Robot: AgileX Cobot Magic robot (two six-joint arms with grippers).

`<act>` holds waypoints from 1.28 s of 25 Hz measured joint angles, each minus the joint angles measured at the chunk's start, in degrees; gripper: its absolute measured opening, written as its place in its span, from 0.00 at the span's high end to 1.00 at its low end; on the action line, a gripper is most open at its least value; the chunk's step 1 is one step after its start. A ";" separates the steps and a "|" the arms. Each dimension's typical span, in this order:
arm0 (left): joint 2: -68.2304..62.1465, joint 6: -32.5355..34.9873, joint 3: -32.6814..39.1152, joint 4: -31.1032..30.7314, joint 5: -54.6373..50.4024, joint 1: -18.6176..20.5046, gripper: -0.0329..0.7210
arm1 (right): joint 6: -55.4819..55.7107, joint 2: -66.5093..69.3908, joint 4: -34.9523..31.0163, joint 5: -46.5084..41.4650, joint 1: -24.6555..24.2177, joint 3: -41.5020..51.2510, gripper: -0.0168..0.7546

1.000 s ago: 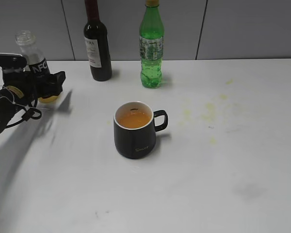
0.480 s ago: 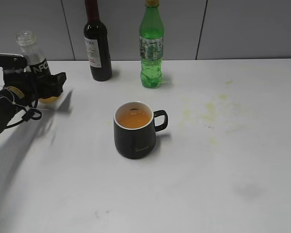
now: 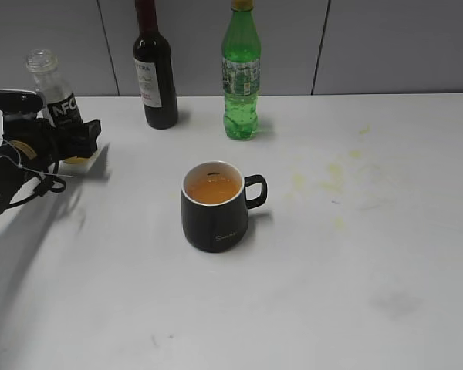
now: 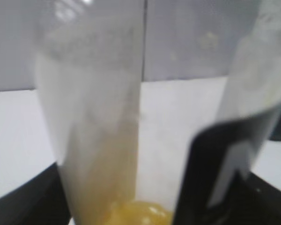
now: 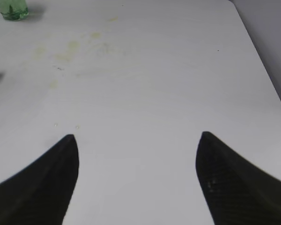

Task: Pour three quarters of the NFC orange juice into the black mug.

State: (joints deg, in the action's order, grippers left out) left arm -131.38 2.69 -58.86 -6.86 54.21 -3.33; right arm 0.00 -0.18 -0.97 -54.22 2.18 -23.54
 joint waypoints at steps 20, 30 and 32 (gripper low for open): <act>19.54 0.12 26.83 3.64 6.51 0.00 0.09 | 0.00 0.00 0.00 0.00 0.00 0.00 0.21; 47.23 0.12 27.02 4.90 -33.74 0.00 0.09 | 0.00 0.00 0.00 0.00 0.00 0.00 0.21; 52.81 0.12 27.02 4.80 -45.46 0.00 0.10 | 0.00 0.00 0.00 0.00 0.00 0.00 0.21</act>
State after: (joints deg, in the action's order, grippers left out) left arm -78.58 2.81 -31.84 -2.06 8.75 -3.33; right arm 0.00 -0.18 -0.97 -54.22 2.18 -23.54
